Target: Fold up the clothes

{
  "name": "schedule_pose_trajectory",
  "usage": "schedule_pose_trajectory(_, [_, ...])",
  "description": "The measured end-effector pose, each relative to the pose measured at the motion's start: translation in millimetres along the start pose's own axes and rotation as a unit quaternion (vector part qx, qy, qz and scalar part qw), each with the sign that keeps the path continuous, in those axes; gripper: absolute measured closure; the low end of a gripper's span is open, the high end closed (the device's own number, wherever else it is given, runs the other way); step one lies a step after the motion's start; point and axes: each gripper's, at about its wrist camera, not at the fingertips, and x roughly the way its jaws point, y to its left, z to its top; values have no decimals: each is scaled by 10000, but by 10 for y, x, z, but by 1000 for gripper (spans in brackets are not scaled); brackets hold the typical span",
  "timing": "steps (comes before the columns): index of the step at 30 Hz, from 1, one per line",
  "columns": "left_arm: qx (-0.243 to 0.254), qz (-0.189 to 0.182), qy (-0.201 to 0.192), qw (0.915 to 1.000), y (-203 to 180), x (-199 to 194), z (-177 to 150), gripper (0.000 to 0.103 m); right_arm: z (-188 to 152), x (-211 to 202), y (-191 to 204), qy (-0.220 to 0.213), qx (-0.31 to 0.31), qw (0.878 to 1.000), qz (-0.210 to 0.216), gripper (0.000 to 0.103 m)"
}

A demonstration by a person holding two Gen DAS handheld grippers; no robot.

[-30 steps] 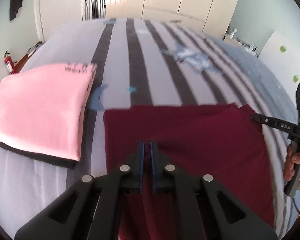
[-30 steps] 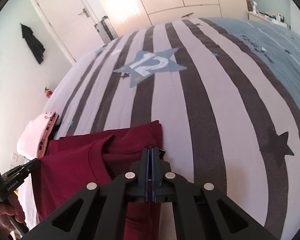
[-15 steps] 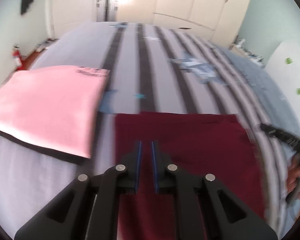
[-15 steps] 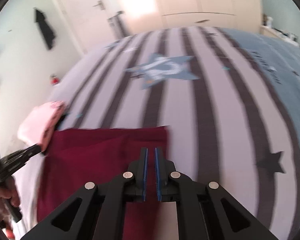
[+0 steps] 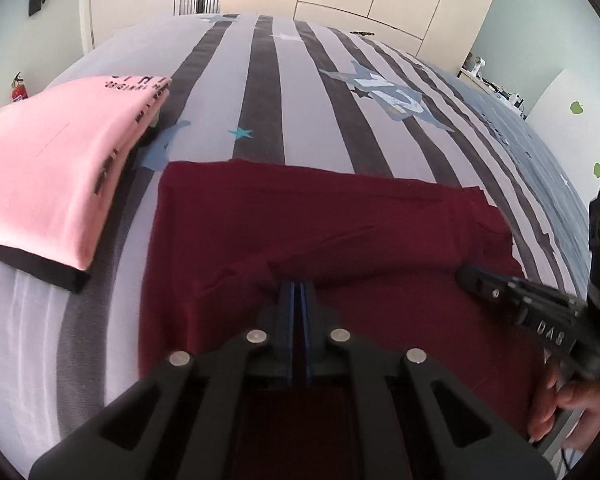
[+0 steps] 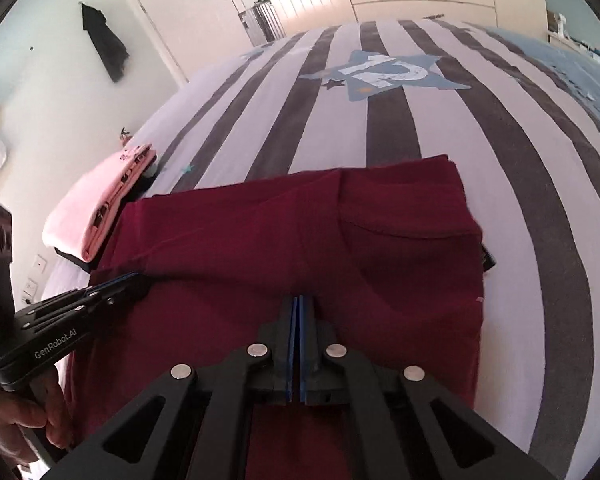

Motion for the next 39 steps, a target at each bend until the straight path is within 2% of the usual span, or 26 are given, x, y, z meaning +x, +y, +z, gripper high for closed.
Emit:
schedule_pose_trajectory(1, [-9, 1, -9, 10000, -6, -23, 24, 99, 32, -23, 0, 6, -36, 10000, -43, 103])
schedule_pose_trajectory(2, [-13, -106, -48, 9999, -24, -39, 85, 98, 64, -55, 20, -24, -92, 9999, -58, 98])
schedule_pose_trajectory(6, [395, -455, -184, 9980, -293, -76, 288, 98, 171, -98, 193, -100, -363, 9989, 267, 96])
schedule_pose_trajectory(9, [607, -358, 31, 9975, -489, 176, 276, 98, 192, 44, 277, 43, -403, 9986, 342, 96])
schedule_pose_trajectory(12, [445, -278, 183, 9985, -339, 359, 291, 99, 169, 234, 198, 198, -257, 9994, 154, 102])
schedule_pose_trajectory(13, [456, -260, 151, 9985, -309, 307, 314, 99, 178, 233, 161, 182, -217, 9995, 142, 103])
schedule_pose_trajectory(16, [553, -119, 14, 9984, -226, 118, 372, 99, 269, 114, 39, 6, -154, 9999, 13, 103])
schedule_pose_trajectory(18, [445, -34, -32, 9990, -104, 14, 367, 99, 302, 36, -75, -89, -164, 9998, -107, 103])
schedule_pose_trajectory(20, [248, 243, -71, 9994, 85, 14, 395, 99, 324, -24, -189, -124, -114, 9994, -302, 103])
schedule_pose_trajectory(22, [1, 298, -14, 9996, 266, 54, 379, 98, 332, -114, -314, -218, -52, 9985, -491, 101])
schedule_pose_trajectory(25, [-82, 313, 125, 9994, 403, 196, 324, 98, 307, -94, -451, -119, 33, 9985, -538, 100])
schedule_pose_trajectory(29, [-35, 368, 146, 9992, 408, 175, 402, 98, 336, -48, -493, -39, -4, 9988, -493, 101])
schedule_pose_trajectory(32, [-113, 272, -48, 9996, 405, -50, 478, 98, 386, -275, -482, -234, 65, 9989, -398, 96])
schedule_pose_trajectory(34, [-48, 77, -241, 9997, 344, -261, 472, 98, 390, -458, -461, -393, 71, 9987, -323, 96])
schedule_pose_trajectory(37, [156, -254, -318, 9991, 122, -491, 338, 98, 220, -663, -311, -460, -120, 9988, -127, 96])
schedule_pose_trajectory(39, [253, -443, -246, 9984, -88, -485, 223, 98, 65, -723, -169, -402, -262, 9988, 12, 96])
